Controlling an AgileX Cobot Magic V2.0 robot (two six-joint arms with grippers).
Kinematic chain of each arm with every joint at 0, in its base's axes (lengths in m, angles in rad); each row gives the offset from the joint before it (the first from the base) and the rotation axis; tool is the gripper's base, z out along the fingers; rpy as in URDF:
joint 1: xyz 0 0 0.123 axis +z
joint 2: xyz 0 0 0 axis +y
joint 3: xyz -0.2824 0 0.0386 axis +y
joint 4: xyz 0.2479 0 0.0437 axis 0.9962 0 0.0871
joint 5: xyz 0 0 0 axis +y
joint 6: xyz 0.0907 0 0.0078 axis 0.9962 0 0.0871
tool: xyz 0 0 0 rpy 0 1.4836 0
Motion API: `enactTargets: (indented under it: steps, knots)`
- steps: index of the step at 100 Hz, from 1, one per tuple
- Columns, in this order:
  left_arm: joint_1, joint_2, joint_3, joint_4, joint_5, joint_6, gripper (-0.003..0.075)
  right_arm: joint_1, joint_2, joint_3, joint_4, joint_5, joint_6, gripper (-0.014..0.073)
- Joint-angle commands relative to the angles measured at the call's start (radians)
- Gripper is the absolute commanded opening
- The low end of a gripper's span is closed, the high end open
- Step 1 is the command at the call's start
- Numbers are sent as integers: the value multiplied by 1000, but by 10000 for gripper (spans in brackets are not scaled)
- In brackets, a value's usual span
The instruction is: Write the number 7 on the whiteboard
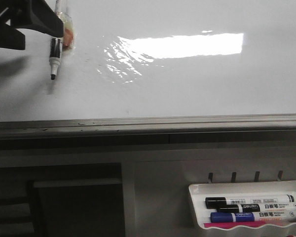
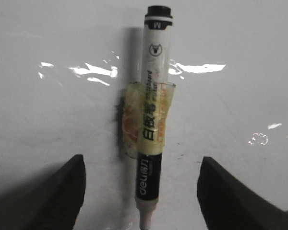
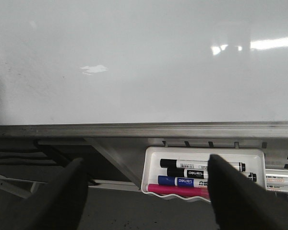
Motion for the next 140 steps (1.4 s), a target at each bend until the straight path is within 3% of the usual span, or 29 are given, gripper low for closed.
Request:
enactTargets:
  steps: [1, 19, 38, 52, 71, 97, 120, 140]
  knots:
    - [-8, 20, -48, -1, -77, 1, 456, 0, 13, -35, 21, -65, -12, 467]
    - [-8, 70, -66, 1, -86, 1, 435, 0, 13, -35, 21, -65, -12, 467]
    - [-8, 72, -66, 65, -97, 1, 328, 0, 13, -35, 21, -71, -30, 467]
    - [-8, 72, -66, 69, -90, 1, 214, 0, 13, -35, 21, -80, -30, 467]
    - [-8, 68, -82, 78, -60, 1, -20, 0, 13, -35, 21, -80, -30, 467]
    - [-58, 7, -154, 302, 111, 1, -20, 0, 51, -41, 100, -12, -82, 452]
    - [-204, -52, -185, 448, 325, 74, -20, 0, 205, -120, 426, 184, -408, 449]
    - [-356, -54, -185, 452, 418, 152, -20, 0, 357, -244, 628, 316, -534, 449]
